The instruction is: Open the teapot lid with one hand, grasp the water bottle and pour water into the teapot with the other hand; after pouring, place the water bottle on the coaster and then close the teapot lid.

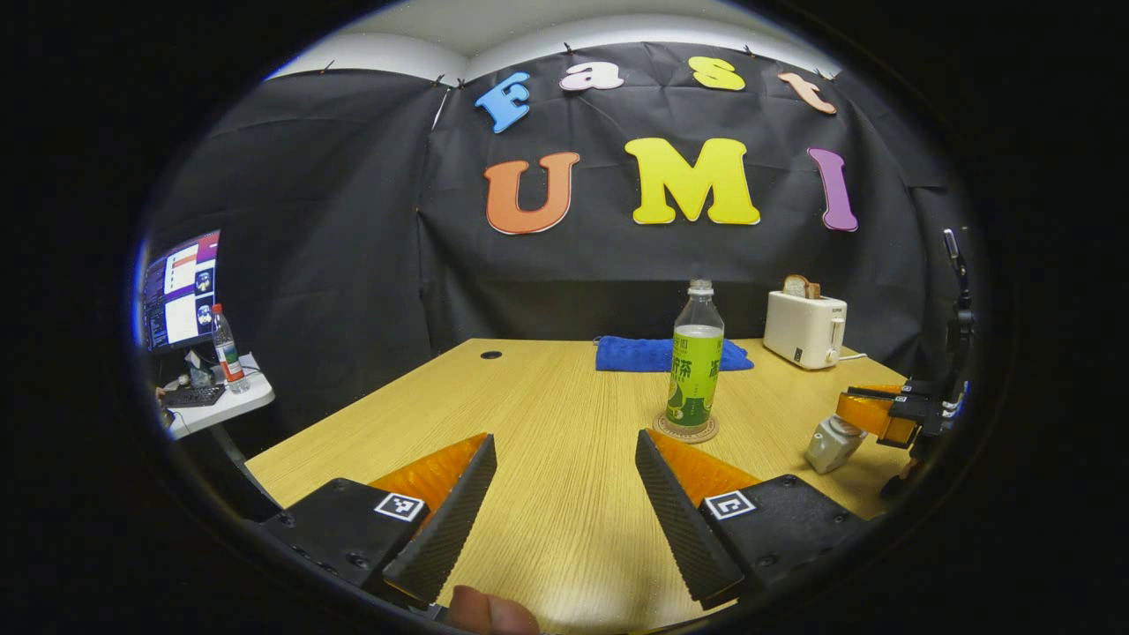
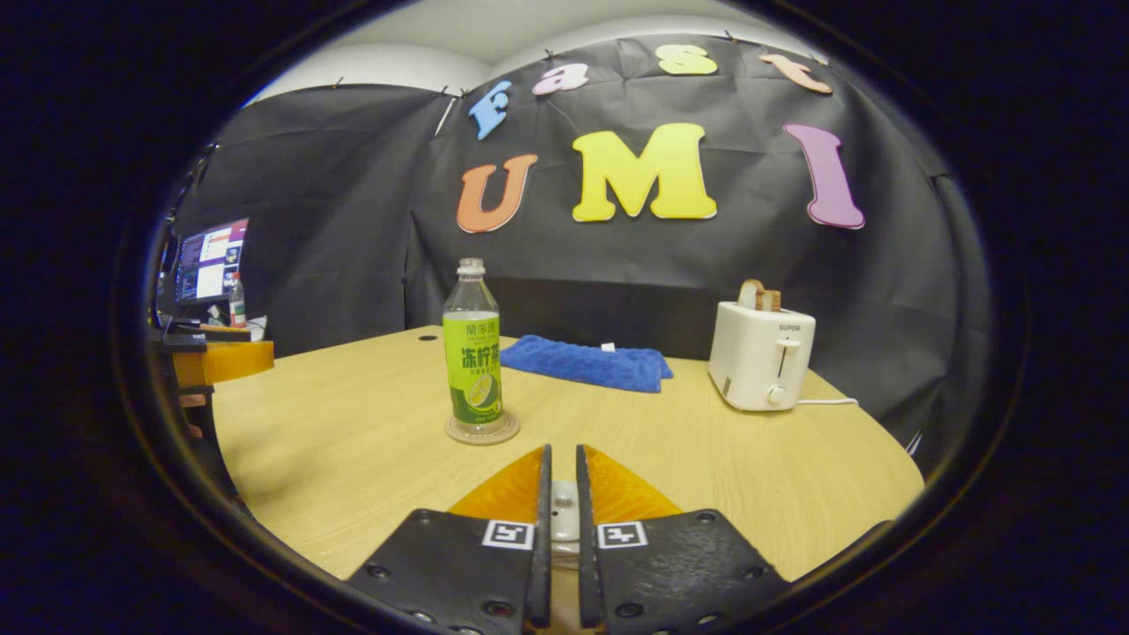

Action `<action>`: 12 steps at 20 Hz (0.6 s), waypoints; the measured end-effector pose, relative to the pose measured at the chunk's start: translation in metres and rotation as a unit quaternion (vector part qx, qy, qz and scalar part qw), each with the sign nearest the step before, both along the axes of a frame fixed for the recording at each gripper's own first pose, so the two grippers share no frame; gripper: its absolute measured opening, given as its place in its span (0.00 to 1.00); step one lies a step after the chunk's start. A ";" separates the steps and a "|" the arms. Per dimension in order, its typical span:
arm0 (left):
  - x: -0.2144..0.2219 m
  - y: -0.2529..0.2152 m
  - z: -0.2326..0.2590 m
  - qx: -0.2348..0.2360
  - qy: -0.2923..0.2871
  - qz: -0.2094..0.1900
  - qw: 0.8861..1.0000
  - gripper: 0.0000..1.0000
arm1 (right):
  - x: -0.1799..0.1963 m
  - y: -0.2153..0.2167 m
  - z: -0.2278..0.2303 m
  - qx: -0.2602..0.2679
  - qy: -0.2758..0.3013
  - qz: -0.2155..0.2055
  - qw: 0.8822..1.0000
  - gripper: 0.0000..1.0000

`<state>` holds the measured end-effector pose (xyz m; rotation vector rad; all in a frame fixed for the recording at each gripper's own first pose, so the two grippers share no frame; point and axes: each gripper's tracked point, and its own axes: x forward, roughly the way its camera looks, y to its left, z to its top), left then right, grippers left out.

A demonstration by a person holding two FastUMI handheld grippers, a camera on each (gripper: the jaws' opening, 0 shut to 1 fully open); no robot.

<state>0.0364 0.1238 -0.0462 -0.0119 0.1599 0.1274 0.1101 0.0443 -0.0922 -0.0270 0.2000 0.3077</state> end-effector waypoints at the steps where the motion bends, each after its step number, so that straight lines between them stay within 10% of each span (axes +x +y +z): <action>1: 0.000 -0.003 0.001 0.001 -0.001 -0.002 1.000 0.99 | -0.002 -0.004 0.008 0.002 -0.011 -0.005 1.000 0.27; 7: 0.003 -0.058 0.032 -0.003 -0.040 -0.049 0.998 0.99 | -0.021 -0.063 0.067 0.022 -0.097 -0.115 0.988 0.96; 12: -0.005 -0.121 0.059 -0.023 -0.082 -0.101 0.991 0.99 | -0.068 -0.095 0.103 0.019 -0.136 -0.157 0.978 0.97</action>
